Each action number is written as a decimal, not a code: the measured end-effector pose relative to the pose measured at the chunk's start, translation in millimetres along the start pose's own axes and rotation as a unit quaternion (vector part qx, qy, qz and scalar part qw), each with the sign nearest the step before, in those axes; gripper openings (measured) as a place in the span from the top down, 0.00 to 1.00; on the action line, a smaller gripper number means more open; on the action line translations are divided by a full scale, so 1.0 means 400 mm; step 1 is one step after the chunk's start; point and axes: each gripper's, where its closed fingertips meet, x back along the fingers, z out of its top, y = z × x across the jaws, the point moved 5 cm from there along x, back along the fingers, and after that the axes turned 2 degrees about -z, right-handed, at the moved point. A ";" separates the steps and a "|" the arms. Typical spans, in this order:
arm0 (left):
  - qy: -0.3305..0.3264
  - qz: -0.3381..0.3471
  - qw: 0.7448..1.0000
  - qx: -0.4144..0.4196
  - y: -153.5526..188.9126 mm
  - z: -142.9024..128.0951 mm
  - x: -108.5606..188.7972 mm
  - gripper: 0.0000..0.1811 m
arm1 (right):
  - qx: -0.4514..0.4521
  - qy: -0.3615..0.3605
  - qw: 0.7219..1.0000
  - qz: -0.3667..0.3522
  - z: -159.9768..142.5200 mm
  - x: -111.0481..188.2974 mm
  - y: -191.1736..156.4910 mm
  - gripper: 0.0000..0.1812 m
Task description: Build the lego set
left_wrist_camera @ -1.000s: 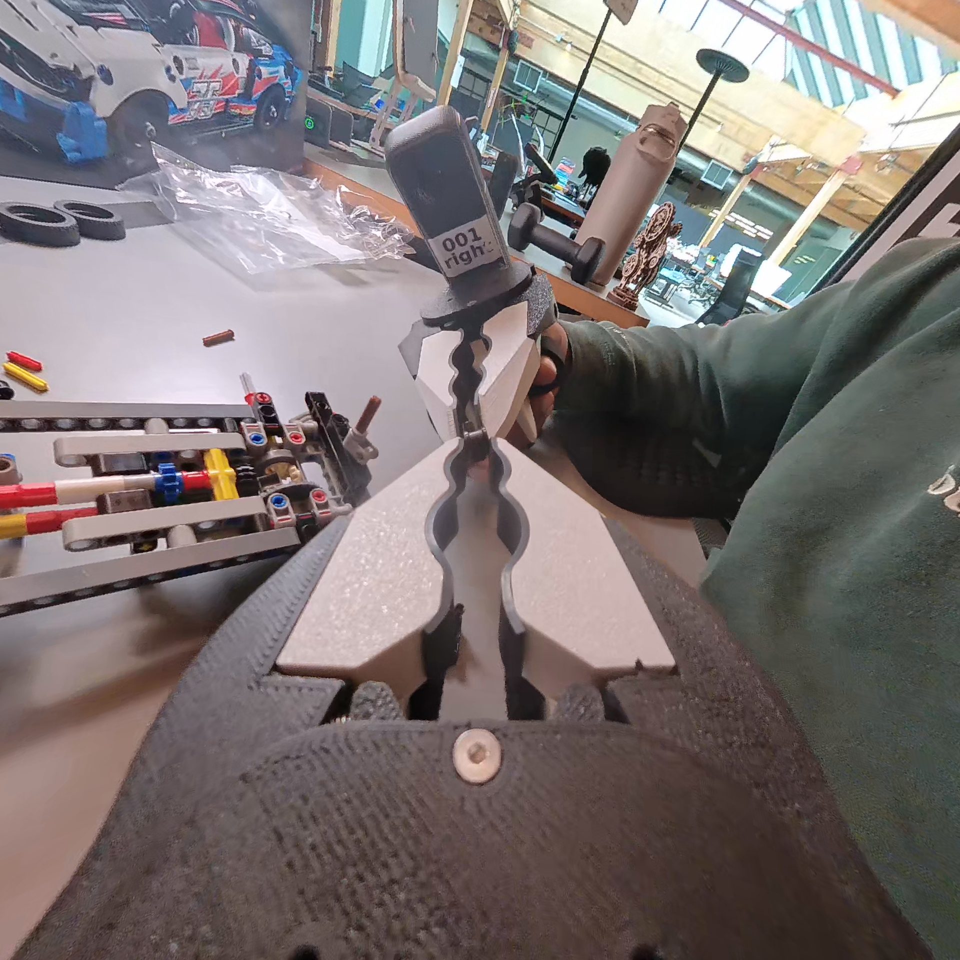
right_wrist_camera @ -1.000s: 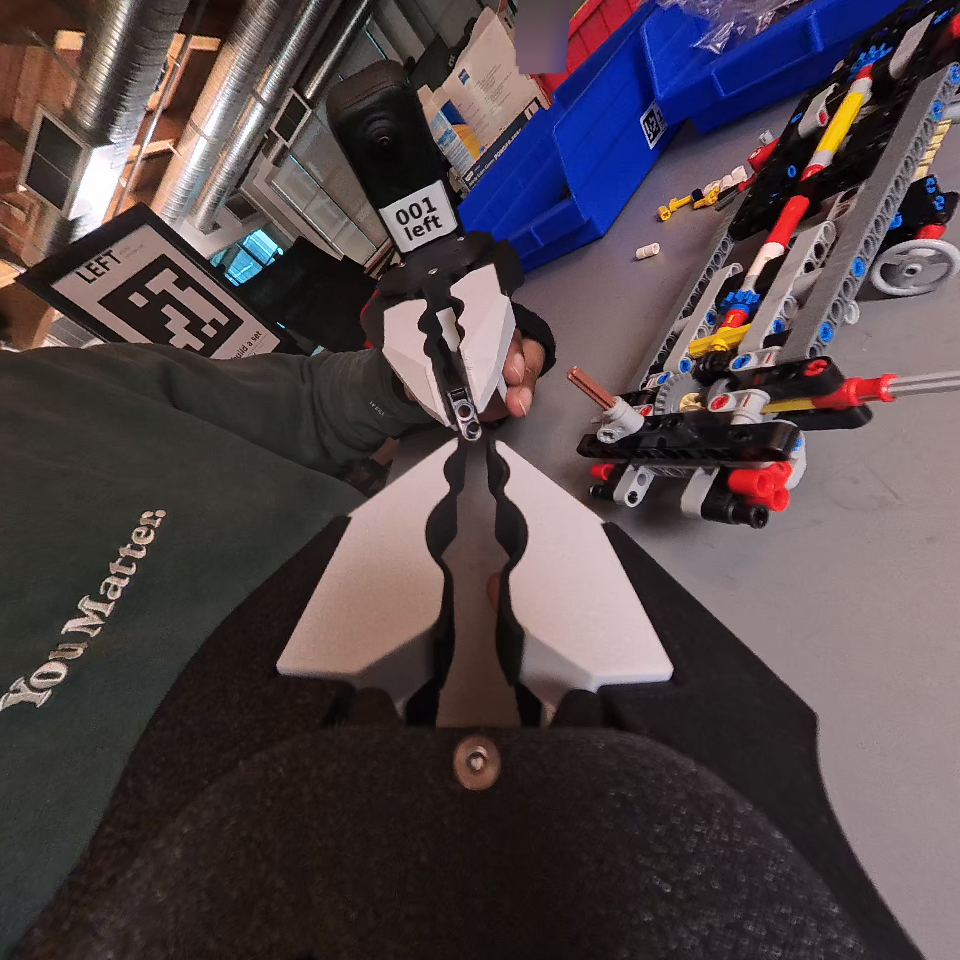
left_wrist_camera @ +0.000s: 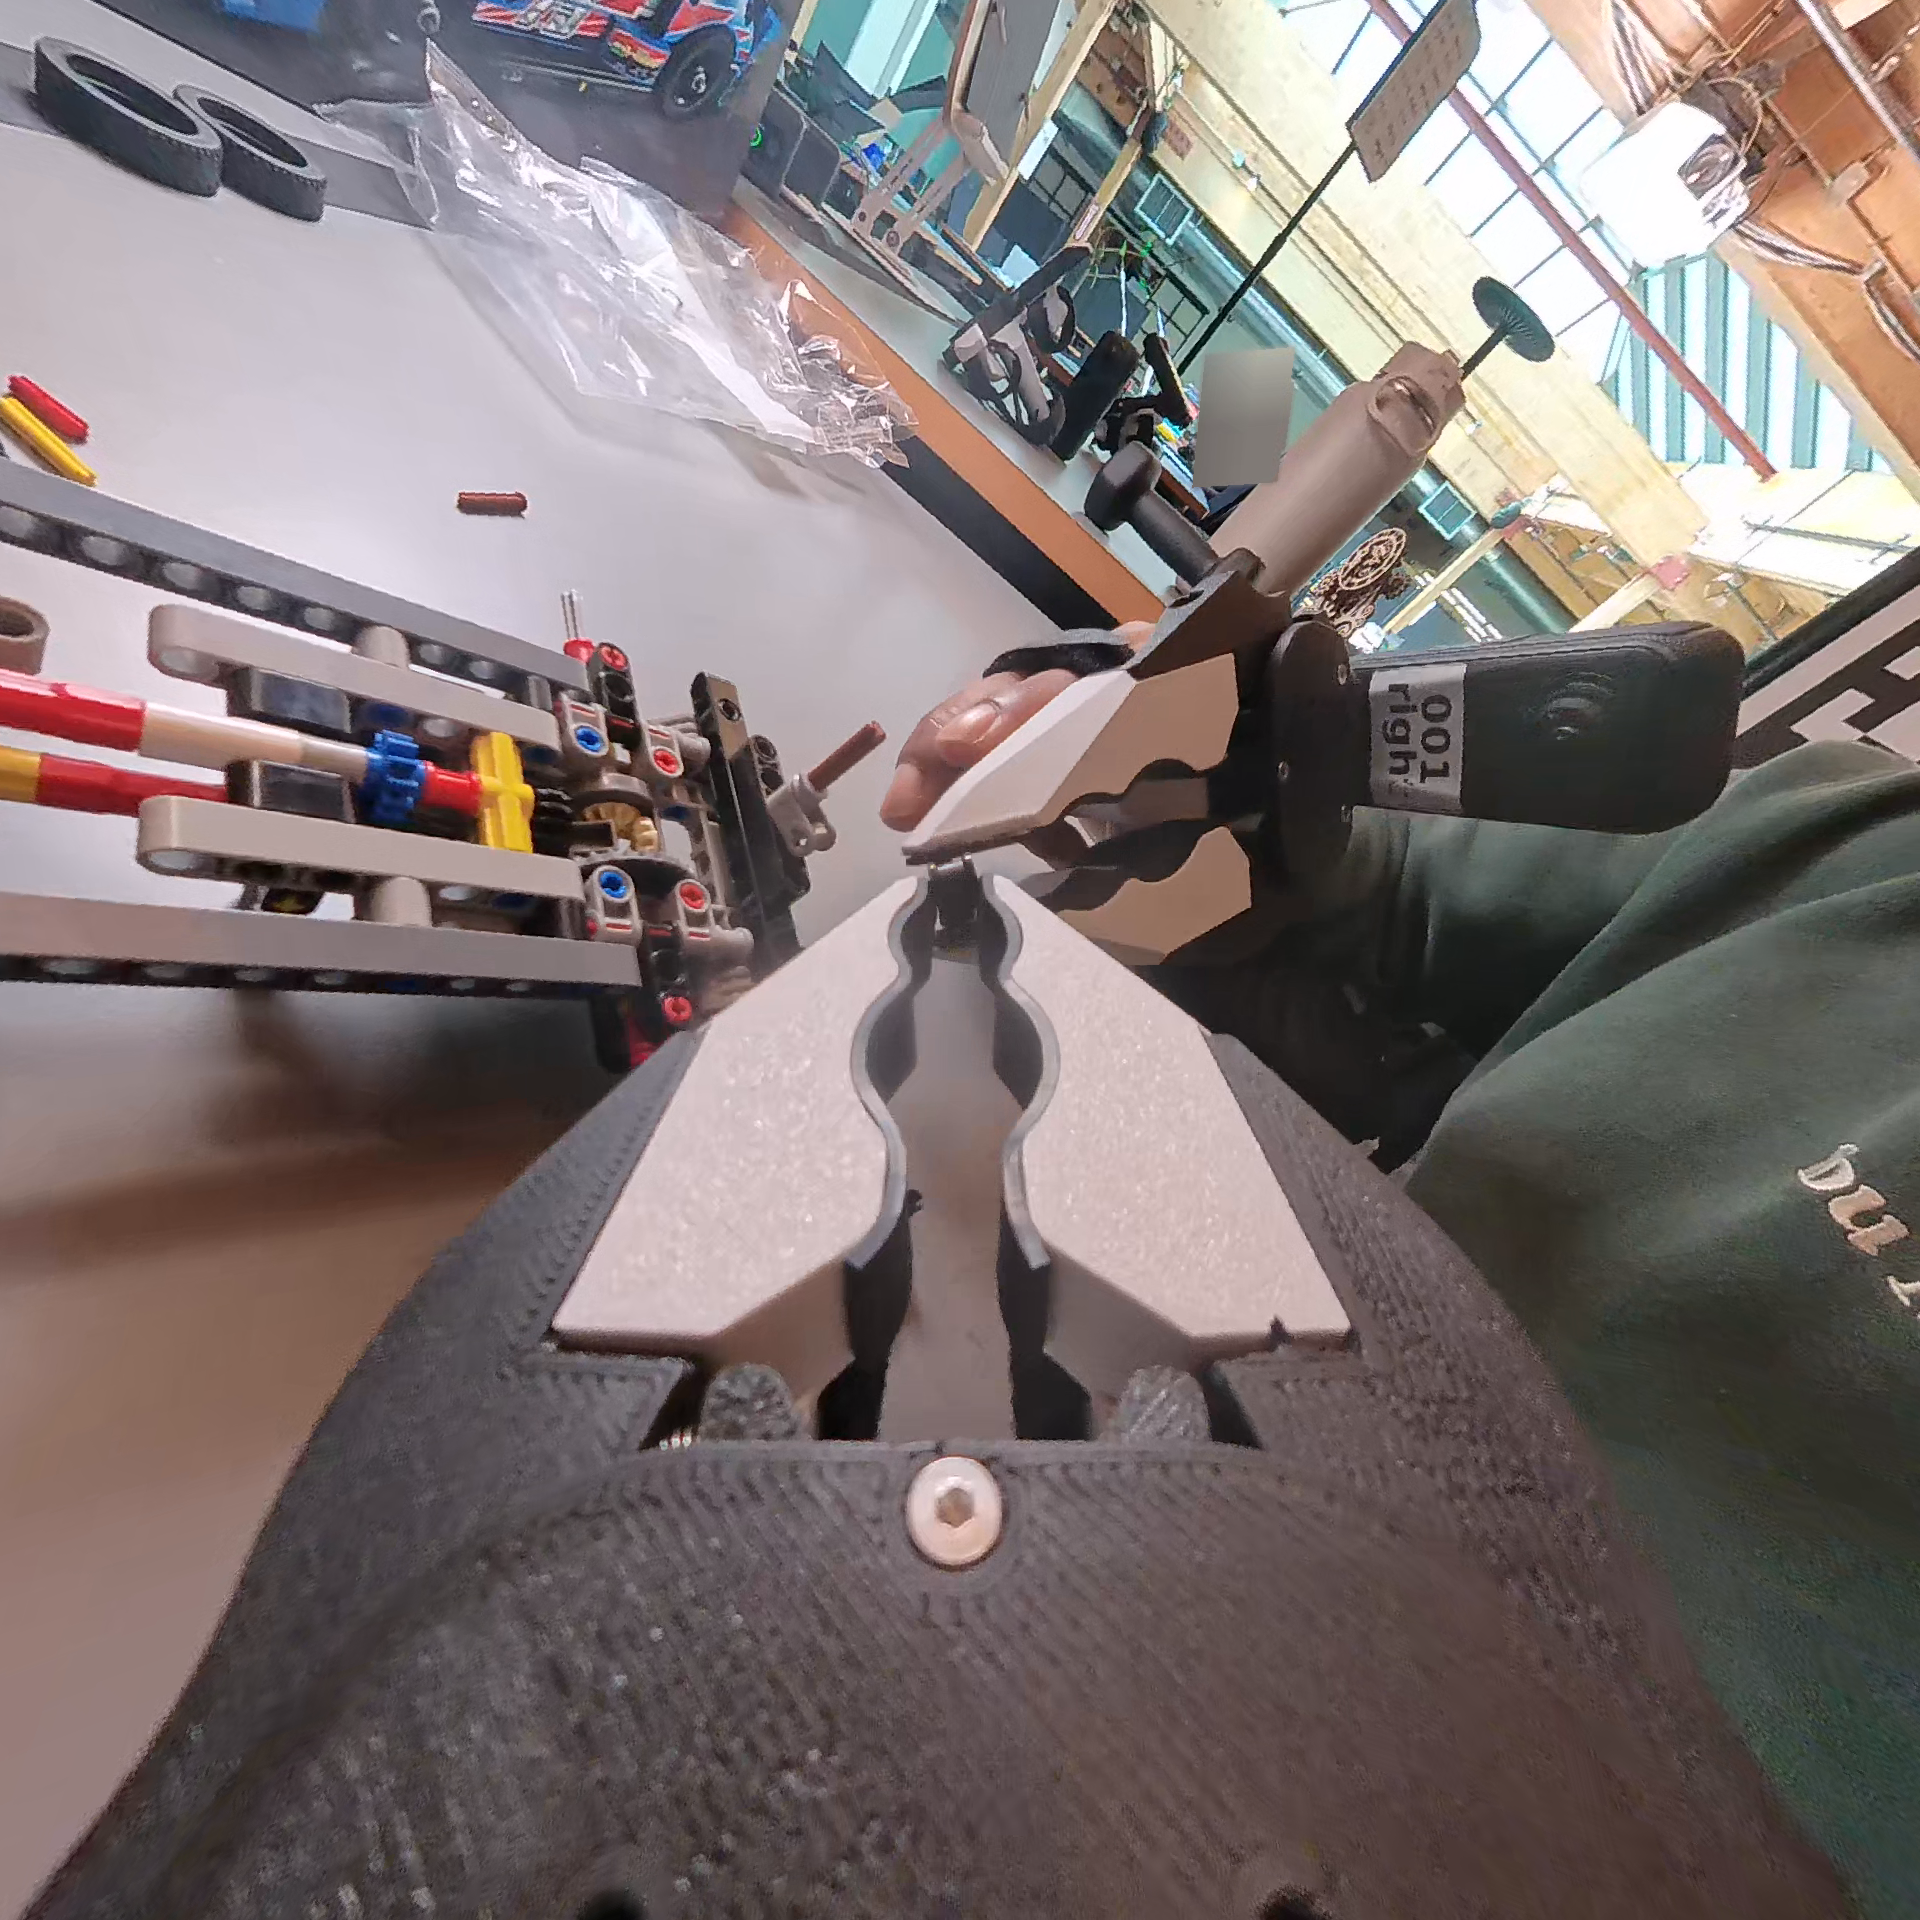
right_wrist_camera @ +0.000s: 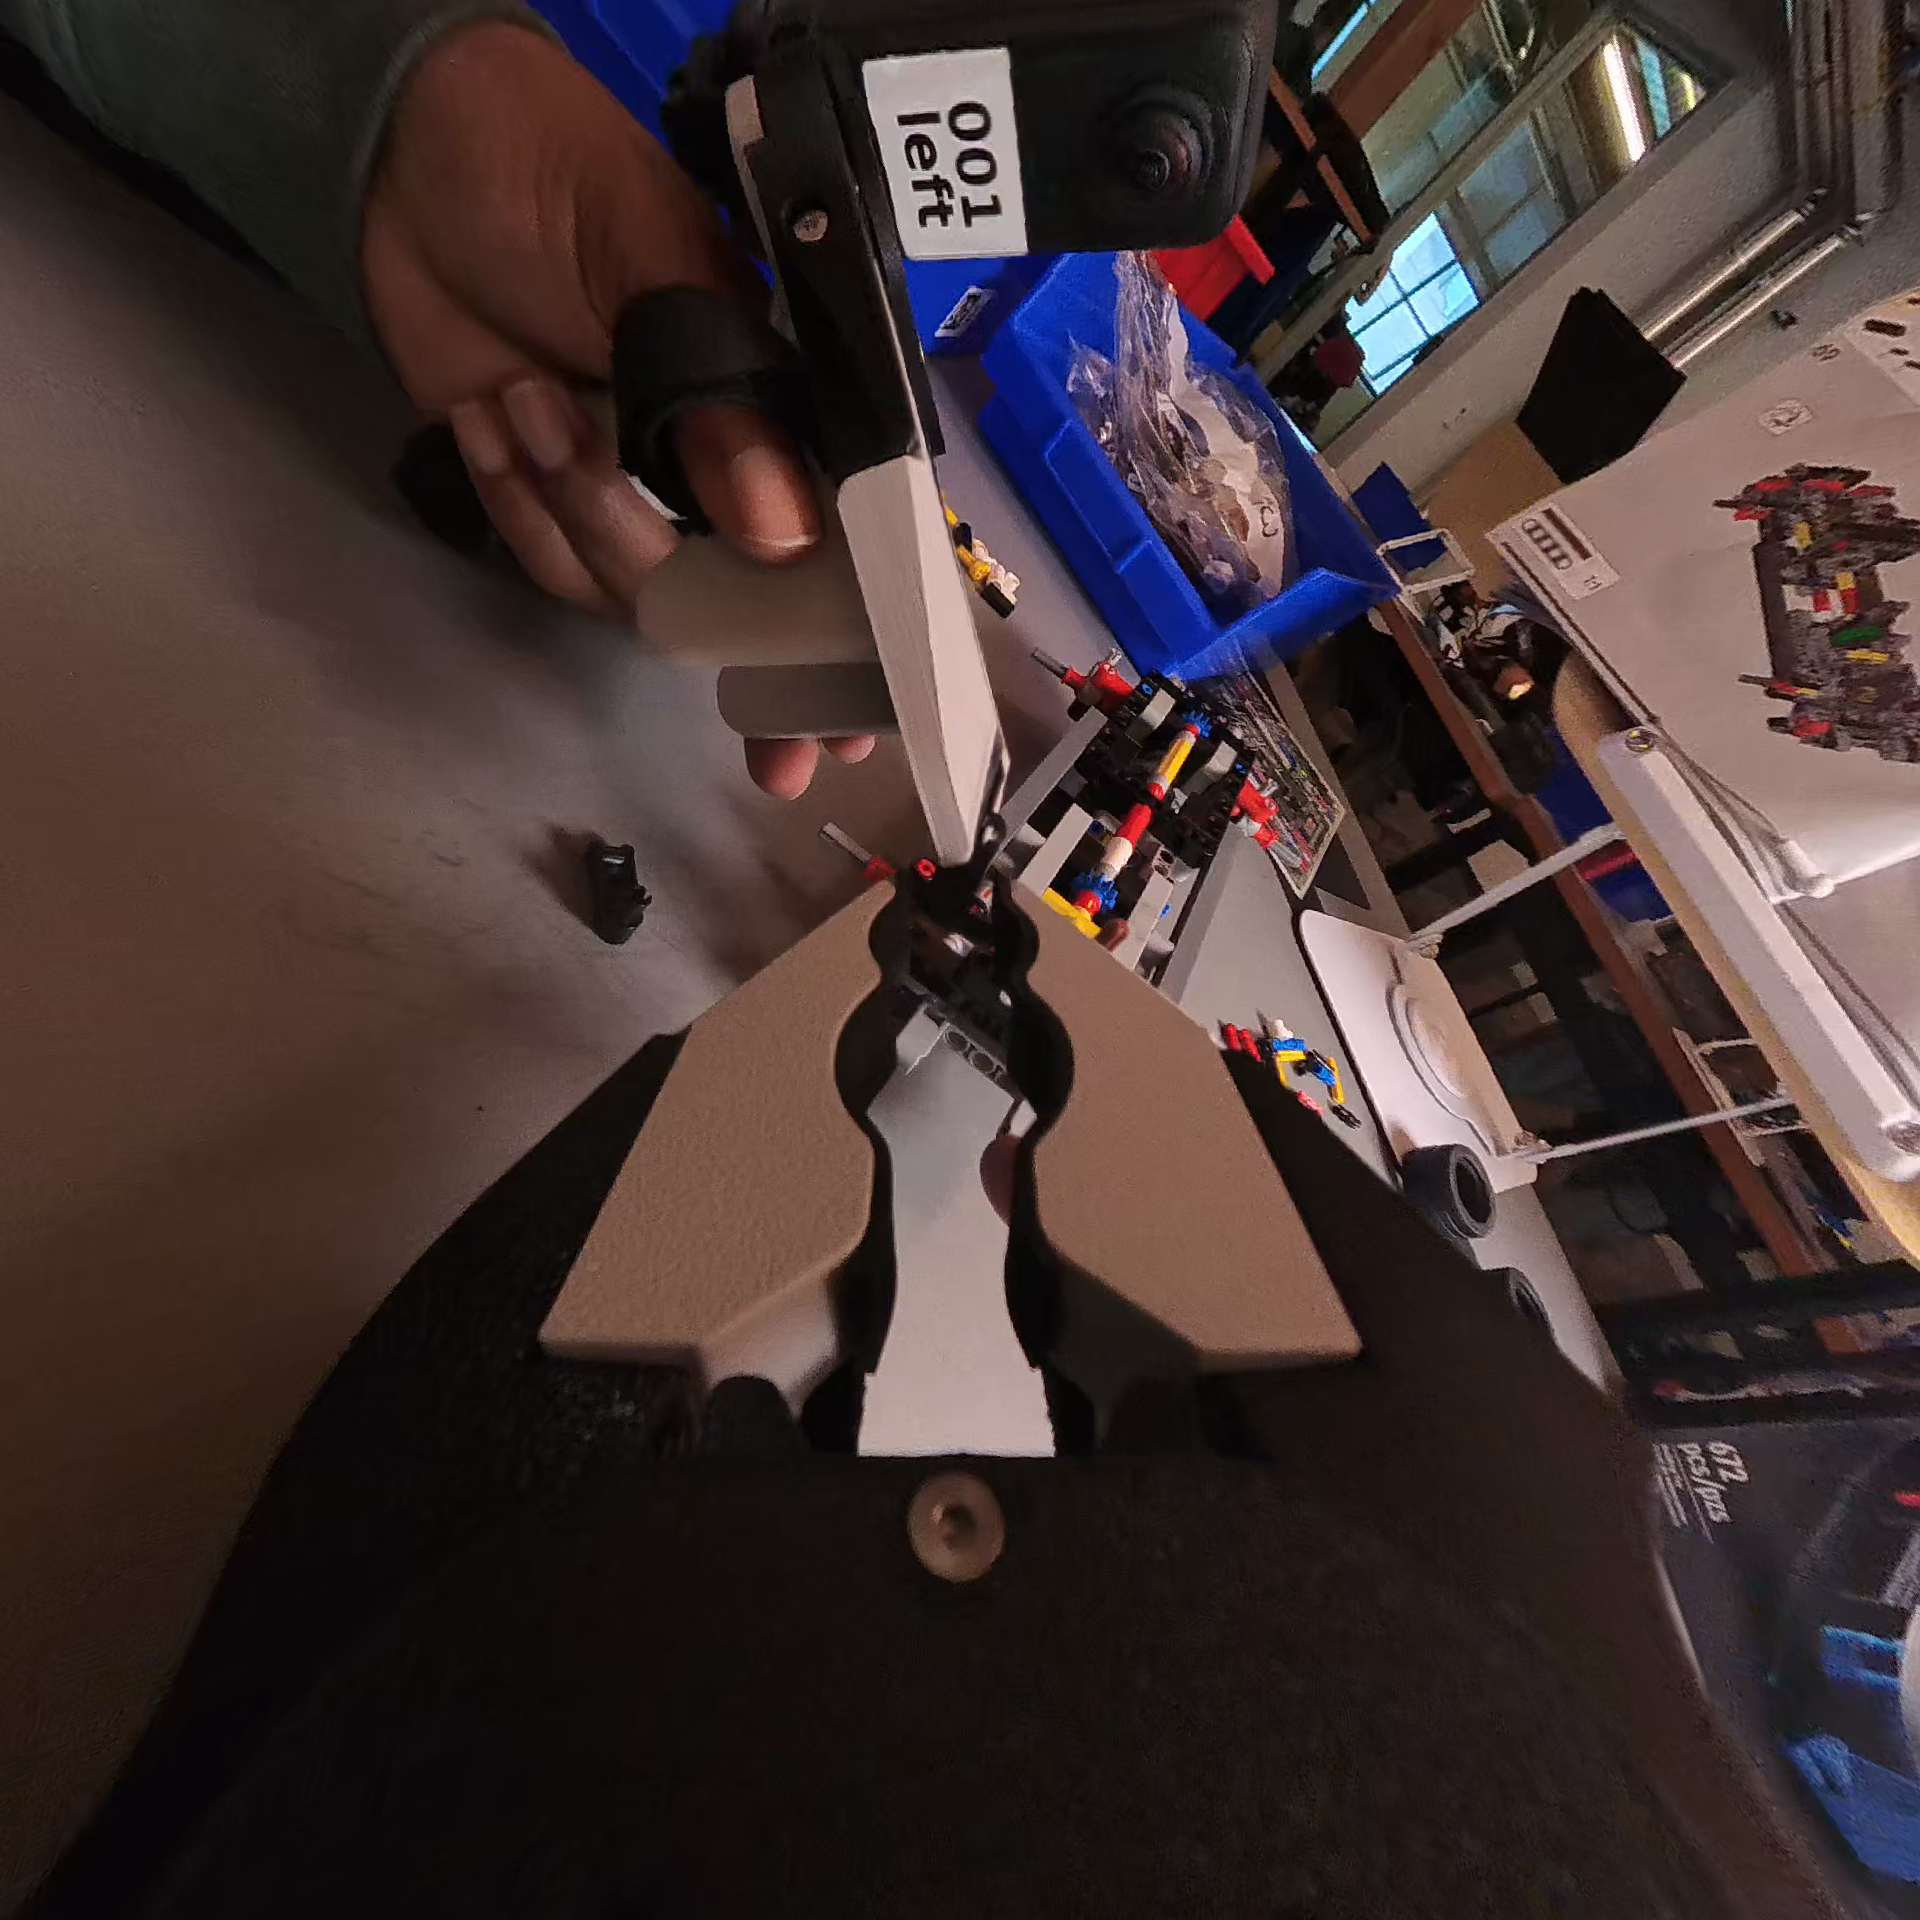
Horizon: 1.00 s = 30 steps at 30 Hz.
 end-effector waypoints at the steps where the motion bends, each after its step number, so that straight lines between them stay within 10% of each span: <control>1: 0.001 -0.001 1.000 0.001 0.001 0.000 -0.002 0.97 | -0.003 0.002 1.000 0.003 -0.001 0.000 -0.001 0.94; 6: 0.014 -0.029 0.999 -0.030 0.025 0.011 0.001 0.95 | -0.107 0.066 0.991 0.054 0.011 0.020 0.016 0.95; 14: 0.052 -0.058 0.990 -0.120 0.077 0.041 0.019 0.93 | -0.338 0.199 0.895 0.214 0.036 0.062 0.041 0.95; 24: 0.020 -0.072 0.993 -0.090 0.082 0.018 0.001 0.97 | -0.300 0.165 0.915 0.213 0.029 0.051 0.020 0.95; 30: 0.047 0.040 0.996 -0.068 0.026 0.030 0.007 0.97 | -0.220 0.064 0.970 0.084 -0.004 0.017 0.043 0.93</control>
